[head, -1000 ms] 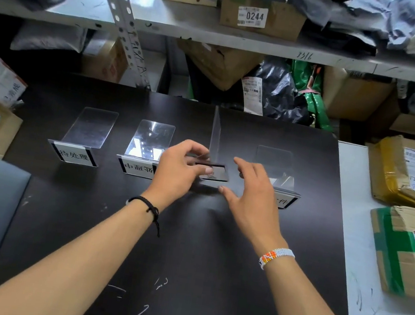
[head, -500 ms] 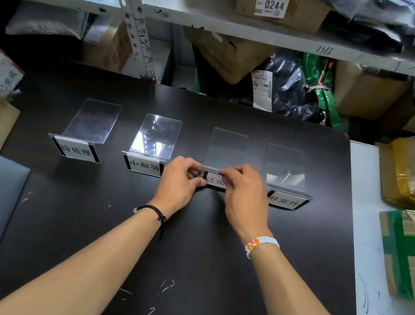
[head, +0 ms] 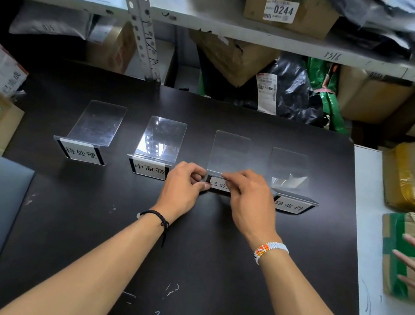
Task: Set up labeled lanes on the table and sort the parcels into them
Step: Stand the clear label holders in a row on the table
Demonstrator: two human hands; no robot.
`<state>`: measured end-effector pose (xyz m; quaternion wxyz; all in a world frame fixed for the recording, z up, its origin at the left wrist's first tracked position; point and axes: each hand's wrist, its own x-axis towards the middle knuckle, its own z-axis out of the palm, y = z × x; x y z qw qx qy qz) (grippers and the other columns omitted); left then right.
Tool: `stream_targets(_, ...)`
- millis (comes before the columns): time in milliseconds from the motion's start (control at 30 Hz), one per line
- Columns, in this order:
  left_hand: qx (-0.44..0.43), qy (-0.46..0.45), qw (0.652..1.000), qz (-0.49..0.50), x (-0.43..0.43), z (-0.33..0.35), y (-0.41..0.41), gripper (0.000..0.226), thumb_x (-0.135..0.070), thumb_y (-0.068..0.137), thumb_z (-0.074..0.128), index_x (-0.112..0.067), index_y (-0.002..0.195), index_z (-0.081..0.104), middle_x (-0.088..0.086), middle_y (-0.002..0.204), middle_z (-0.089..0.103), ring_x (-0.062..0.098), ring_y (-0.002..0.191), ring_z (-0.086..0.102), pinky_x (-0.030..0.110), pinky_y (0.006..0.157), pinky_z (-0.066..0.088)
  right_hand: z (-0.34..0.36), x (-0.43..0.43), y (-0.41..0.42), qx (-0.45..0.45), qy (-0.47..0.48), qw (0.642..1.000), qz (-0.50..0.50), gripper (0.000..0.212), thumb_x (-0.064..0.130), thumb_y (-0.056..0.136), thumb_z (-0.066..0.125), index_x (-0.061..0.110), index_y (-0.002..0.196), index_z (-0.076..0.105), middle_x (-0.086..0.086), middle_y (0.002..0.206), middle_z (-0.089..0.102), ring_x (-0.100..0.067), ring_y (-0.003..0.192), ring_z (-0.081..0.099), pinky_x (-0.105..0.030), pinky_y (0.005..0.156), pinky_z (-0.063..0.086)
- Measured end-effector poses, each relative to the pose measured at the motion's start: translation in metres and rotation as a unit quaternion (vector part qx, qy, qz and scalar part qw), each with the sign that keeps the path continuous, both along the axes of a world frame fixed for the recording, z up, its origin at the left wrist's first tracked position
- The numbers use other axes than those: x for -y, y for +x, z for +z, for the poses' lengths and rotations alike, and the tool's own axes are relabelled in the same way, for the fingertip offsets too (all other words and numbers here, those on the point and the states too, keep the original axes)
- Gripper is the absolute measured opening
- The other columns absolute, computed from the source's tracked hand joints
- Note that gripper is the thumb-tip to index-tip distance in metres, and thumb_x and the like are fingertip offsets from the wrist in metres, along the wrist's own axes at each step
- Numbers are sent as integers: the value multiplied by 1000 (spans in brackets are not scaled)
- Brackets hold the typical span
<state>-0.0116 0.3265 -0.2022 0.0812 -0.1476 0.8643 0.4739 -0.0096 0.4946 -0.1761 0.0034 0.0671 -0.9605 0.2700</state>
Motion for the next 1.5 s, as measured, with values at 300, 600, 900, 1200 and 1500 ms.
stream_targets(300, -102, -131, 986, -17, 26, 56, 15, 43, -2, 82, 75, -19, 120, 63, -4, 111, 52, 15, 103, 56, 31, 80, 51, 25, 10, -5, -96, 72, 993, 9, 31, 27, 88, 82, 26, 119, 76, 2, 107, 73, -31, 101, 62, -43, 80, 43)
stream_targets(600, -74, -449, 861, -227, 111, 56, -11, 40, -22, 89, 71, -32, 127, 66, -5, 128, 60, 26, 120, 49, 38, 92, 39, 27, 78, 0, -94, 38, 992, 70, 35, 26, 85, 84, 22, 118, 75, 2, 106, 69, -29, 101, 60, -42, 80, 46)
stream_targets(900, -56, 154, 982, 92, 129, 53, -4, 35, 1, 75, 87, -19, 103, 78, -4, 93, 79, 12, 88, 75, 25, 86, 59, 30, 115, 4, 87, -128, 988, -12, 66, 38, 87, 82, 32, 146, 55, 6, 132, 60, -14, 117, 60, -37, 97, 51)
stream_targets(1200, 0, 5, 999, 52, 117, 11, 11, 37, -17, 81, 88, -17, 114, 71, -3, 111, 68, 13, 104, 64, 28, 94, 50, 16, 137, -1, 1, 6, 1000, 16, 14, 24, 101, 65, 29, 108, 76, 1, 97, 73, -30, 88, 67, -37, 63, 48)
stream_targets(1500, -9, -155, 988, 10, 121, -11, 19, 56, -30, 91, 79, -9, 139, 58, 8, 112, 45, 30, 110, 52, 37, 90, 46, 3, 156, -9, -63, 105, 991, 61, 17, 14, 86, 79, 29, 94, 80, 1, 75, 68, -30, 70, 60, -30, 56, 29)
